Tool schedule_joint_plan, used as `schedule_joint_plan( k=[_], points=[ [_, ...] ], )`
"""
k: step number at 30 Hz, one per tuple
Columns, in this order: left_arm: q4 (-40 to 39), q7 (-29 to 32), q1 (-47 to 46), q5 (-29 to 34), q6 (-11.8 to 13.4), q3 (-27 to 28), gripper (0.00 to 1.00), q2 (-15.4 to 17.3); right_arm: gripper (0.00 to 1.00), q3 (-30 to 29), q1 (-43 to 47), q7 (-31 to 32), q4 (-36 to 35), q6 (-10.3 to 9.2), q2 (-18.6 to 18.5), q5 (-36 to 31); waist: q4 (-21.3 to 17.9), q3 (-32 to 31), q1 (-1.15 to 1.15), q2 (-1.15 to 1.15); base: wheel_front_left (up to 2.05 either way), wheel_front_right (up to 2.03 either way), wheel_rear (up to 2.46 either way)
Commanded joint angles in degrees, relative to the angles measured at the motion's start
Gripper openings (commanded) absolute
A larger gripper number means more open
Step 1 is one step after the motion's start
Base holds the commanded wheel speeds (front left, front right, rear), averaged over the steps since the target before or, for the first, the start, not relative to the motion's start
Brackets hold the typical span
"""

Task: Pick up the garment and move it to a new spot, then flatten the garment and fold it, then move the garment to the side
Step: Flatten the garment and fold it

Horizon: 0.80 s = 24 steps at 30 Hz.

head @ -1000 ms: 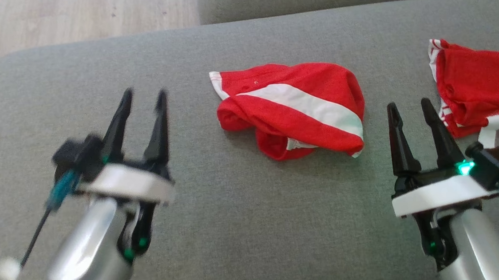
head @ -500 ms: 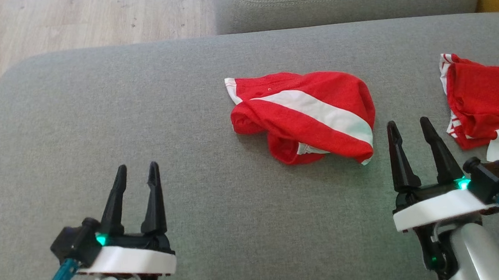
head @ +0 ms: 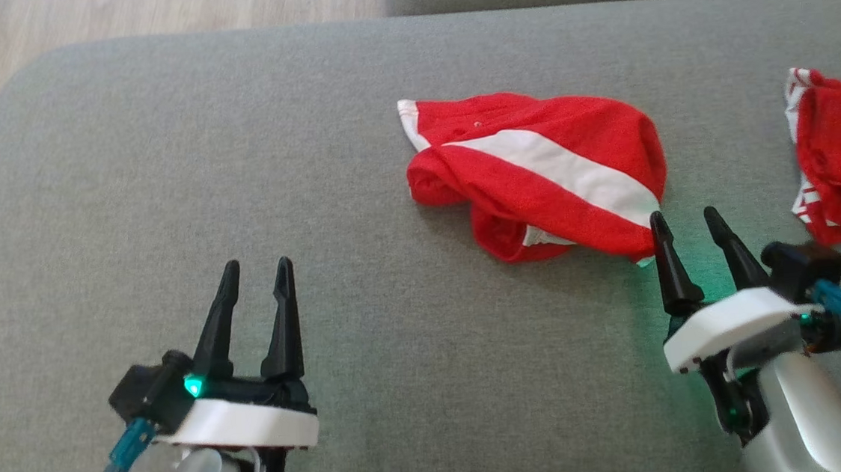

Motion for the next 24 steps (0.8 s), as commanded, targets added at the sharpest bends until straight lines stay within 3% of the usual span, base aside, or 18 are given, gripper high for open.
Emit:
schedule_joint_plan(
  k=[1,13,14,15,24],
  points=[
    [-1.09,-0.54,-2.98,0.77,-0.40,2.14,1.00,-0.03,1.00,0.93,-3.28,0.37,0.52,-0.04,-0.08,0.49,0.85,1.02,0.00,0.00,0.00,0.00,0.00],
    [0.62,-0.54,-4.87,1.43,-0.99,2.03,1.00,-1.48,1.00,4.81,-11.07,1.41,17.05,-0.04,-0.08,3.08,2.68,2.53,0.00,0.00,0.00,0.00,0.00],
    [0.69,-0.54,-4.91,1.43,-1.00,2.10,1.00,-1.51,0.85,5.11,-11.45,1.09,17.92,-0.04,-0.08,3.20,2.72,2.49,0.00,0.00,0.00,0.00,0.00],
    [0.75,-0.54,-4.94,1.45,-1.01,2.17,1.00,-1.53,0.00,5.34,-11.80,0.70,18.68,-0.04,-0.08,3.34,2.74,2.44,0.00,0.00,0.00,0.00,0.00],
    [0.70,-0.54,-4.51,1.24,-1.03,2.63,1.00,-1.41,0.00,3.48,-14.88,-5.45,20.32,-0.04,-0.08,1.60,1.88,1.45,0.00,0.00,0.00,0.00,0.00]
  ],
)
